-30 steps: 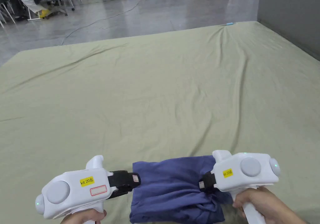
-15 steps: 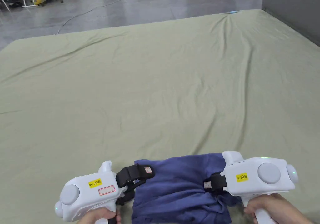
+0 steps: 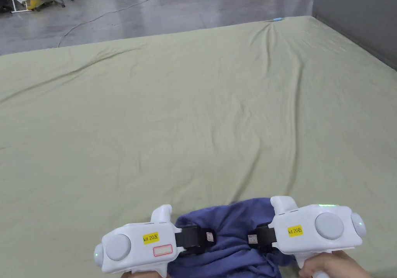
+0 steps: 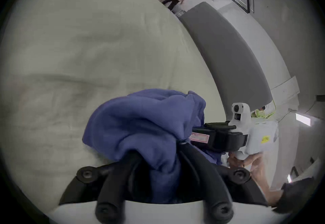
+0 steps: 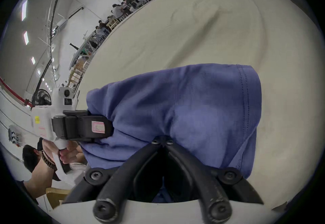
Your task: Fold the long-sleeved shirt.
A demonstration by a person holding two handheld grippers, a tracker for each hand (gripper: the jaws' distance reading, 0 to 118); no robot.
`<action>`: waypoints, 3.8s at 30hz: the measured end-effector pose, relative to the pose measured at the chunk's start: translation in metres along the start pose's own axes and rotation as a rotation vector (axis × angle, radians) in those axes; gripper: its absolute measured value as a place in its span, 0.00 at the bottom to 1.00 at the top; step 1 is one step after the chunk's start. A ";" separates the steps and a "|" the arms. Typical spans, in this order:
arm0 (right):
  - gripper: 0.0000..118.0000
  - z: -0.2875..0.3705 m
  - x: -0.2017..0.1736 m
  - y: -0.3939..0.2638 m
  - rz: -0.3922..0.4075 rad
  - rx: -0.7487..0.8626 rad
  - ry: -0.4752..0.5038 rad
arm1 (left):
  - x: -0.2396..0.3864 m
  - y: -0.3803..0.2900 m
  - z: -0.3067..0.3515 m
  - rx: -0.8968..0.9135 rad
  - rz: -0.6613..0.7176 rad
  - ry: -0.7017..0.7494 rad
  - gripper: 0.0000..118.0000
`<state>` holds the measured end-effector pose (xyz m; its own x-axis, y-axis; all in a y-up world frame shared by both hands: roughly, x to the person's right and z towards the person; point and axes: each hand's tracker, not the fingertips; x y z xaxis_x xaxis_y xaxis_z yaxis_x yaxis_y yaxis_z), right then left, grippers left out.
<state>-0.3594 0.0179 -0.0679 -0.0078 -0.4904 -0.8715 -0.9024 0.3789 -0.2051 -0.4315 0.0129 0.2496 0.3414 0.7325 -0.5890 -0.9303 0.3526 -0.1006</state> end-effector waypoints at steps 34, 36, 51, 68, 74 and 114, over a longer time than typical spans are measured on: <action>0.00 -0.223 -0.423 0.045 0.723 0.170 0.088 | -0.233 0.038 0.402 0.215 0.089 0.624 0.11; 0.00 -0.229 -0.428 0.045 0.752 0.147 0.070 | -0.227 0.041 0.396 0.249 0.066 0.686 0.45; 0.00 -0.061 -0.318 0.081 0.641 0.380 -0.018 | -0.039 0.048 0.322 0.614 -0.370 0.846 0.14; 0.00 0.210 -0.168 0.066 0.432 0.925 -0.376 | 0.222 0.037 0.132 1.034 -0.625 0.737 0.00; 0.00 0.219 -0.138 0.034 0.389 1.034 -0.438 | 0.220 -0.008 0.100 1.036 -0.639 0.652 0.00; 0.93 0.191 -0.097 -0.039 0.332 1.042 -0.553 | 0.202 -0.081 0.077 0.949 -0.694 0.752 1.00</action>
<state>-0.2407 0.2007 -0.0607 0.2417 0.0527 -0.9689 -0.1133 0.9932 0.0258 -0.2765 0.1770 0.2011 0.2556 -0.1301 -0.9580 -0.0543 0.9874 -0.1486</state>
